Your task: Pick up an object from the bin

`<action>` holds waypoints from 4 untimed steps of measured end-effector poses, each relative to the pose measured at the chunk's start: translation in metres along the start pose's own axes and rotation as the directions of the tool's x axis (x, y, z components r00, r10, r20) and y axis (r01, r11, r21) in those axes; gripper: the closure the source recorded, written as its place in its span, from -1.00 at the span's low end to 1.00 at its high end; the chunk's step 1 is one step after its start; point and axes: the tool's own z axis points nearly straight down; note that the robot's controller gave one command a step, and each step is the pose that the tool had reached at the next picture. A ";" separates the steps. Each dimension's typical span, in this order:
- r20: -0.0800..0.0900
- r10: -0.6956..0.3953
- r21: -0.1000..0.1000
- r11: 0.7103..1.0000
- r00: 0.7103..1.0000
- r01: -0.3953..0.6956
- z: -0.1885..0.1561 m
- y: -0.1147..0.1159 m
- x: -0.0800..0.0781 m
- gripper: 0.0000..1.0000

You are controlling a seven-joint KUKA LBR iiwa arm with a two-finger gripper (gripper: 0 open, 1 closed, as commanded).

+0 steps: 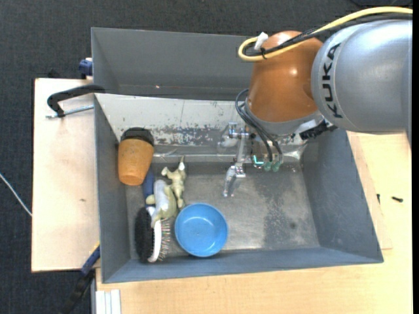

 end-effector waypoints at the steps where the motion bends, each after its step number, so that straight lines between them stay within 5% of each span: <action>1: 0.015 -0.249 0.006 0.969 0.968 0.249 0.094 0.049 -0.026 -1.00; 2: 0.015 -0.461 0.005 0.888 0.887 0.461 0.095 0.114 -0.008 -1.00; 3: 0.018 -0.458 0.006 0.889 0.889 0.458 0.094 0.113 -0.009 1.00; 4: 0.019 -0.581 0.013 0.814 0.814 0.580 -0.119 0.007 0.007 1.00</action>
Offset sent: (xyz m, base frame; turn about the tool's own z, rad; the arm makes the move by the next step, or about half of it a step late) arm 0.0214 0.0494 -0.0979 -0.2529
